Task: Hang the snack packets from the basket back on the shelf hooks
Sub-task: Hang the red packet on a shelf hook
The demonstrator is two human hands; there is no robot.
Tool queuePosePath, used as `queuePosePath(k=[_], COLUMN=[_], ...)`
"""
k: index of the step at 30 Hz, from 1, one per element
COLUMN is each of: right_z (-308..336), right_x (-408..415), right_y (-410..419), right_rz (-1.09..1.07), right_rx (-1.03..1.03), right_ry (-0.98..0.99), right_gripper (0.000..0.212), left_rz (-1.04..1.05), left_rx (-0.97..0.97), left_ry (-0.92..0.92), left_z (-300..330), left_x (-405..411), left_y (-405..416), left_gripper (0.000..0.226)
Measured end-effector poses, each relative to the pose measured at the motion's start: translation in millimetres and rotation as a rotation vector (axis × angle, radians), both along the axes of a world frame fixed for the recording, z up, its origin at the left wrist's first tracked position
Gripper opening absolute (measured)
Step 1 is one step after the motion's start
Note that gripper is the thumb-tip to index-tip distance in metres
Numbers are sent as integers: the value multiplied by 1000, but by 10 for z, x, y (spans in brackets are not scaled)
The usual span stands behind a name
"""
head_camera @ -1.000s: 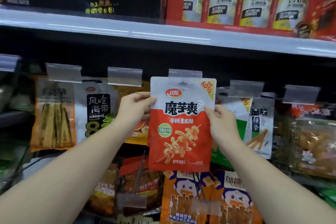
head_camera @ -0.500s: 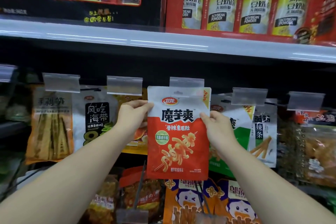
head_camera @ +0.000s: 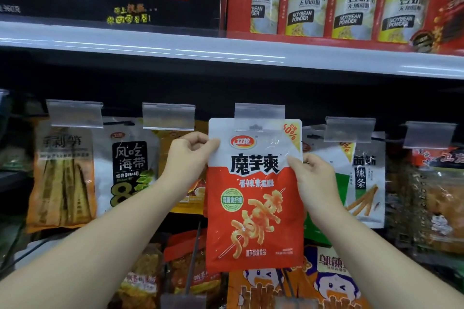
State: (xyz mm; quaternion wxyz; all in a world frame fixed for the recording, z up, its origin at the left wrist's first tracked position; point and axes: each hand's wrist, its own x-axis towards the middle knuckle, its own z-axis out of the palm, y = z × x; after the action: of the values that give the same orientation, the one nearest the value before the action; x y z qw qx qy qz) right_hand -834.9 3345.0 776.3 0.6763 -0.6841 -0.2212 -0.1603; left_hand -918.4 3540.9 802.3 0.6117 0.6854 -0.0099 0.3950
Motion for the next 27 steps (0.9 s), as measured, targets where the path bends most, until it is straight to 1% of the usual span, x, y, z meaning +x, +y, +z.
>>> queuePosePath(k=[6,10,13,15,17,20,24,27], right_z=[144,270,303,292,271,241,233,228], right_x=[-51,-156,-138,-95,-35,55,179,271], right_y=[77,124,127,139,165,213,267,299], right_rz=[-80,-72,-70,-58,-42,-42,-107,-152], right_rx=[-36,-3,-3,1,7,3,-68,-128], right_ry=[-59,-86,-82,-38,18,47,19,8], right_gripper=[51,29,25,29,38,46,47,45], left_rz=[14,33,52,70,101,178,266,358], left_rx=[-45,-24,-30,-29,-22,-4,58,151], left_ry=[-32,-37,-36,-20,0,32,114,205], left_z=[82,109,93,74,58,44,43,44], left_x=[25,37,60,77,109,187,318,439], left_y=[8,-6,4,16,17,30,95,157], left_gripper=[18,20,21,21,21,23,24,24])
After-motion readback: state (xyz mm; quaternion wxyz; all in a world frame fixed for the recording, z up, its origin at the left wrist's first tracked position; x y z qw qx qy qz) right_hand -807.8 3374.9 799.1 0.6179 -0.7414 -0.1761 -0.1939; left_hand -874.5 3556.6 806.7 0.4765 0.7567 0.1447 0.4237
